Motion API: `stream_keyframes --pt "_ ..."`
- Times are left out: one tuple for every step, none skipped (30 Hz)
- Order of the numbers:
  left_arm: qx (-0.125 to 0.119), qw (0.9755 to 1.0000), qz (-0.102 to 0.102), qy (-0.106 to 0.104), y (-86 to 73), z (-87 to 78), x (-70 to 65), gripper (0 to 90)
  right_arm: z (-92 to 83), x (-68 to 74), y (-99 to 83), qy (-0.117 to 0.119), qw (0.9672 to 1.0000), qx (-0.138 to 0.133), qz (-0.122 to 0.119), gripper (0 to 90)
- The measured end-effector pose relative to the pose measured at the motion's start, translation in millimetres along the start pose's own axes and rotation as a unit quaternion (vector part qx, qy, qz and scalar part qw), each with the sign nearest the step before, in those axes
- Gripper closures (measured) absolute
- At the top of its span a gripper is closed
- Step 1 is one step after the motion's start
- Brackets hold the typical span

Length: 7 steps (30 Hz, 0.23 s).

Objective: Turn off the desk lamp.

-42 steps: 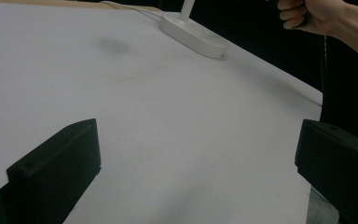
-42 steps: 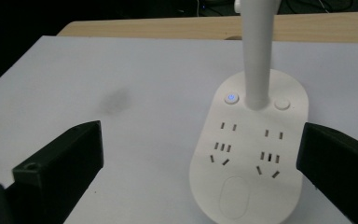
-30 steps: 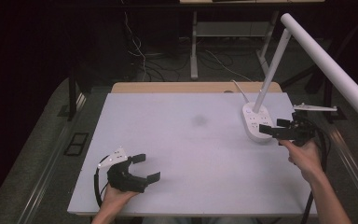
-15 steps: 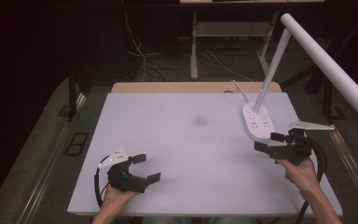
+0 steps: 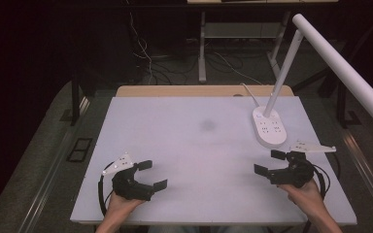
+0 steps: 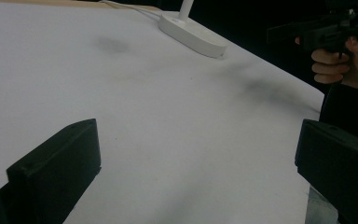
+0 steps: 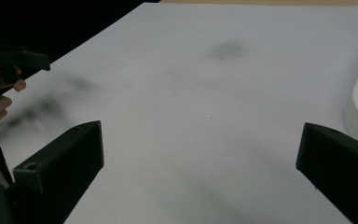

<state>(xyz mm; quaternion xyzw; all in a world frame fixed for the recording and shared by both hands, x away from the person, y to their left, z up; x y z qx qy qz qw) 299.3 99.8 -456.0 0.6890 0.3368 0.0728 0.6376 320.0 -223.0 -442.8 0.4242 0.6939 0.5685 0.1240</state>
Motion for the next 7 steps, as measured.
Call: stream_keyframes --pt "0.001 1.0000 0.001 -0.001 -0.1 0.0 -0.1 0.0 0.2 2.4 -3.6 0.001 1.0000 0.003 0.001 0.7" --pt "0.001 1.0000 0.001 -0.001 -0.2 0.1 -0.2 0.0 0.5 3.6 -7.0 0.002 1.0000 0.004 -0.002 0.7" --pt "0.002 1.0000 0.002 -0.001 -0.4 -0.1 -0.2 0.0 1.1 4.6 -10.0 0.002 1.0000 0.003 -0.003 0.7" --pt "0.002 1.0000 0.002 -0.001 -0.5 0.0 -0.2 0.0 1.4 5.9 -13.4 0.005 1.0000 0.005 -0.003 0.7" --pt "0.002 1.0000 0.002 -0.001 -0.5 0.2 -0.2 0.0 2.2 6.3 -16.5 0.006 0.9999 0.005 -0.007 0.7" --pt "0.002 1.0000 0.003 -0.001 -0.5 0.3 0.1 0.0 3.0 6.8 -19.4 0.006 0.9999 0.005 -0.009 0.7" --pt "0.003 1.0000 0.003 -0.001 -0.6 0.3 0.2 0.0 3.7 7.0 -22.4 0.005 0.9999 0.007 -0.010 0.7"
Point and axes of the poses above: each handheld gripper's, and its own axes: z roughly forward along the jaws, y roughly out of its top, x roughly to its left, the point moved 10 cm from there along z, roughly forward along the jaws, and after that the axes turned 10 degrees about -x, right-handed, at the moved point
